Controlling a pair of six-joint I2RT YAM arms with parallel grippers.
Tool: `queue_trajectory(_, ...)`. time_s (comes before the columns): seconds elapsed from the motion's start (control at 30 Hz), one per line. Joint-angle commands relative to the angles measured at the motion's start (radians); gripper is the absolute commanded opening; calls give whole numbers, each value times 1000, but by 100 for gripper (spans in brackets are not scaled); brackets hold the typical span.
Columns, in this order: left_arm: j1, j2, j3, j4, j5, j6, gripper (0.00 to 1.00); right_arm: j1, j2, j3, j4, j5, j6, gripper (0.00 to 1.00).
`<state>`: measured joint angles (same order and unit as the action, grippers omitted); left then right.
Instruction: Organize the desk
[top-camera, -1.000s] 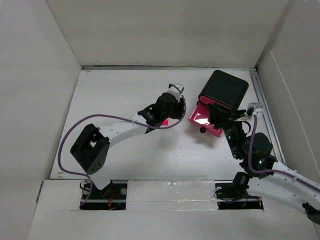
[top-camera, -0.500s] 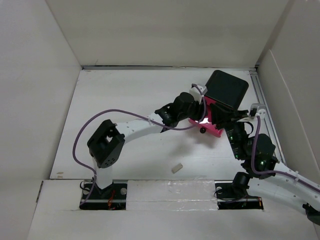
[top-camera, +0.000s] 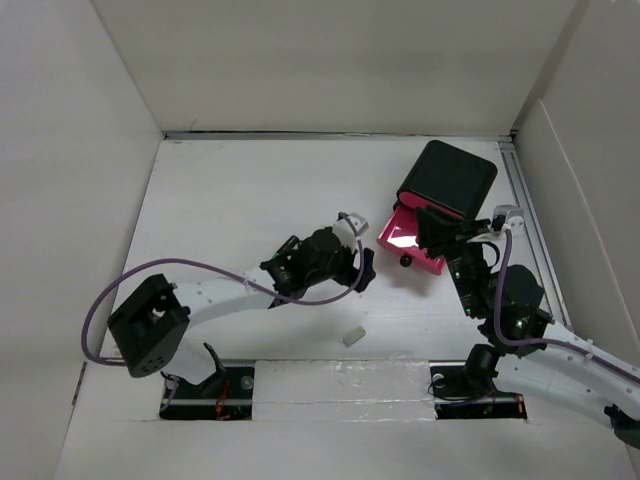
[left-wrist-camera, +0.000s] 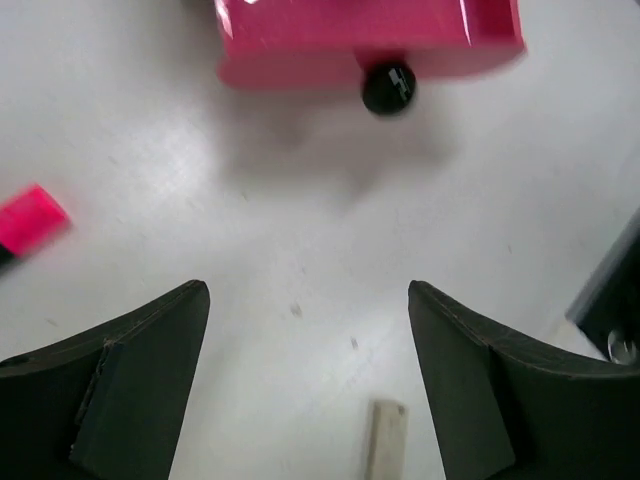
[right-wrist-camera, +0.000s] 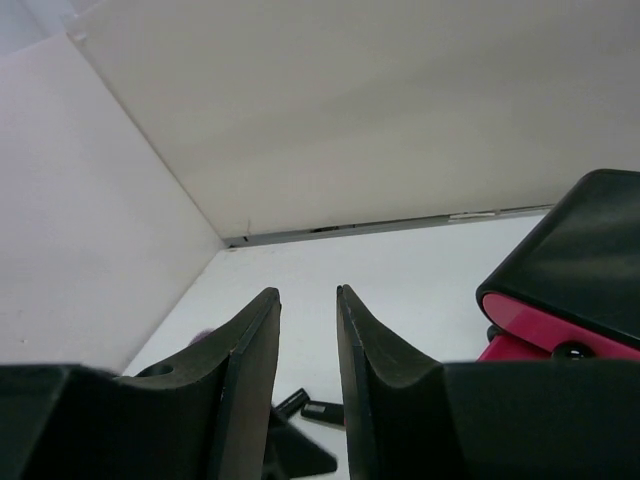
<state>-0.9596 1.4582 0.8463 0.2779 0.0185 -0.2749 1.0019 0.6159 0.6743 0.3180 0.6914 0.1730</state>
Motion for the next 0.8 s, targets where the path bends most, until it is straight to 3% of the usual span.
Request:
queue_trajectory(0.0, -97, -87, -114, -57, 38, 17, 77, -2, -2, 38, 26, -10, -1, 35)
queue_trajectory(0.23, -312, -157, -214, -106, -46, -79, 82, -2, 44, 54, 18, -21, 0, 35)
queue_trajectory(0.6, -312, -61, -250, -75, -109, -101, 79, -2, 30, 53, 15, -32, 2, 35)
queue_trajectory(0.77, -326, 1, -227, -68, -109, -92, 69, -2, 28, 53, 13, -27, -1, 35)
